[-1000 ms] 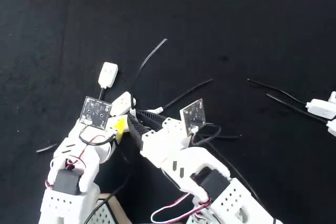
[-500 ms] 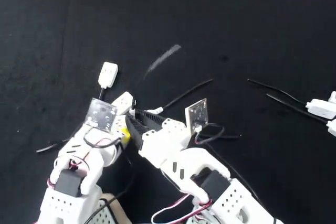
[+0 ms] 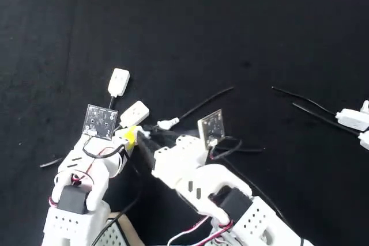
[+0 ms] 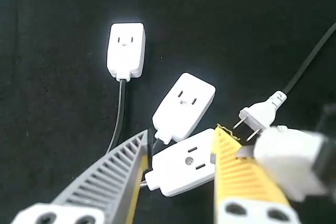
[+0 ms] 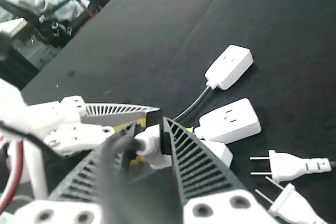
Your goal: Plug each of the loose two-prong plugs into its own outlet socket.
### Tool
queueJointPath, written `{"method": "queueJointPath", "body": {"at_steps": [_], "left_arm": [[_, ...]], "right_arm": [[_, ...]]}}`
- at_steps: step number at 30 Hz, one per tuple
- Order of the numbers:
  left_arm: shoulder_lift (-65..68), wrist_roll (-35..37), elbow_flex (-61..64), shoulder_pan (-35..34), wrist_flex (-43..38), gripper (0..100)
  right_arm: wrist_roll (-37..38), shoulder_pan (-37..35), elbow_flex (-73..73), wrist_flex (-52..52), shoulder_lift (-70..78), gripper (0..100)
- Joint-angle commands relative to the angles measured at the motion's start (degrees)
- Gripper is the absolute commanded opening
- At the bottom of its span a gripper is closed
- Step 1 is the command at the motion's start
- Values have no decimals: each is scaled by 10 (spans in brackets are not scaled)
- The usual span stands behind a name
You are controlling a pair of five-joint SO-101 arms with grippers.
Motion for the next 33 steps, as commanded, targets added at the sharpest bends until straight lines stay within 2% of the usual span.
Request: {"method": "queueJointPath", "body": {"at_steps": [1,15,20,24,33], "left_arm": [[-4,5,-34,-1,-32,200],[-5,6,-40,0,-28,200],[-5,8,-102,-8,47,200],[-6,8,-112,-10,60,200],[-5,4,-127,-26,86,199]], "right_arm": [[12,-40,-2,8,10,12],[43,-40,0,29,12,12],[43,-40,0,36,12,12],[43,-39,0,36,12,12],[41,23,-15,34,7,12]]}}
